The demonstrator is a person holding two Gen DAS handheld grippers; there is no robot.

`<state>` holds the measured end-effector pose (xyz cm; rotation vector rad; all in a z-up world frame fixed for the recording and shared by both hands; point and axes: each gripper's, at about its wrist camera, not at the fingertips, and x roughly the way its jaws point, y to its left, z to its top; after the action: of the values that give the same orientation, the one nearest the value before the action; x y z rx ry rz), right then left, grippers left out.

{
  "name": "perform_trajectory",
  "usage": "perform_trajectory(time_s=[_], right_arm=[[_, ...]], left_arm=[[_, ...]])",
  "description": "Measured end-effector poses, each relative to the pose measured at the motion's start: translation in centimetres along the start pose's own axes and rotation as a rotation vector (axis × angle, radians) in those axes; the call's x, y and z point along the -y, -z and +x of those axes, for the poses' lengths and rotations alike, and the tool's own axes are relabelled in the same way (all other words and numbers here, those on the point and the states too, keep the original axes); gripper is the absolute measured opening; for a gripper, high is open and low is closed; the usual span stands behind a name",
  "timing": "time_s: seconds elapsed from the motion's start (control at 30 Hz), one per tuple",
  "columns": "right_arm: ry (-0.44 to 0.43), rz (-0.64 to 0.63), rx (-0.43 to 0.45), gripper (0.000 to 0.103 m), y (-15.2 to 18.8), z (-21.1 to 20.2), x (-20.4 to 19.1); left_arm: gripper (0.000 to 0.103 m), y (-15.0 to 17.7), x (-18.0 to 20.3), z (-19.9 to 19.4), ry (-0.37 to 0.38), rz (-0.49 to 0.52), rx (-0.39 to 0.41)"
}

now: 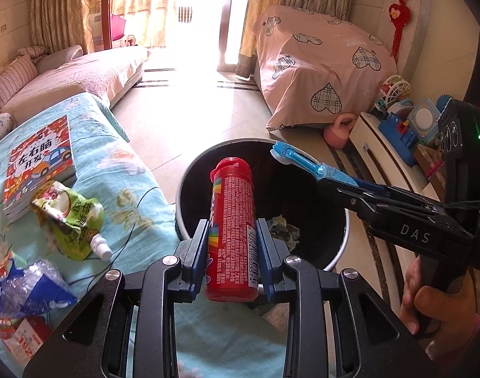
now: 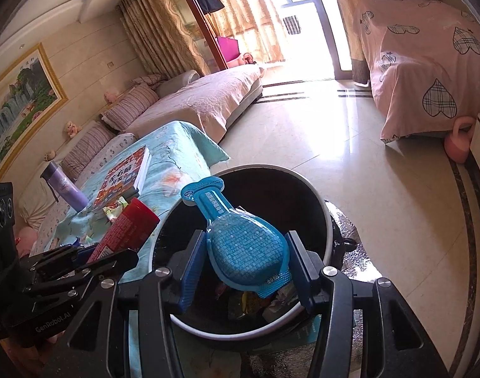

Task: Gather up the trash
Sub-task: 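Carry the red can and blue scrubber over the bin and open both tools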

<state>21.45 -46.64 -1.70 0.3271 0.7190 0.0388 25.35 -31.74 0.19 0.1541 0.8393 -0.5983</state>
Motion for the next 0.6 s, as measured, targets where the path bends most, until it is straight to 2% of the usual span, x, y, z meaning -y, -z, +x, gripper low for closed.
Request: perform_trajectory(time_s=[0.5,0.57,0.6], right_arm=[[0.019,0.003,-0.011,0.052,-0.9,1.3,0.7],[0.012,0.008,-0.011,0.054,-1.0,1.4,0.7],[0.013,0.013,-0.01,0.056,-1.1,1.4,0.8]], left_arm=[[0.028,-0.9,-0.3,1.8,0.014,-0.007,-0.007],[0.041,-1.0,-0.6,2.0,0.005,-0.025,-0.019],[0.051,-1.0,-0.8,2.0,0.005,-0.036,-0.017]])
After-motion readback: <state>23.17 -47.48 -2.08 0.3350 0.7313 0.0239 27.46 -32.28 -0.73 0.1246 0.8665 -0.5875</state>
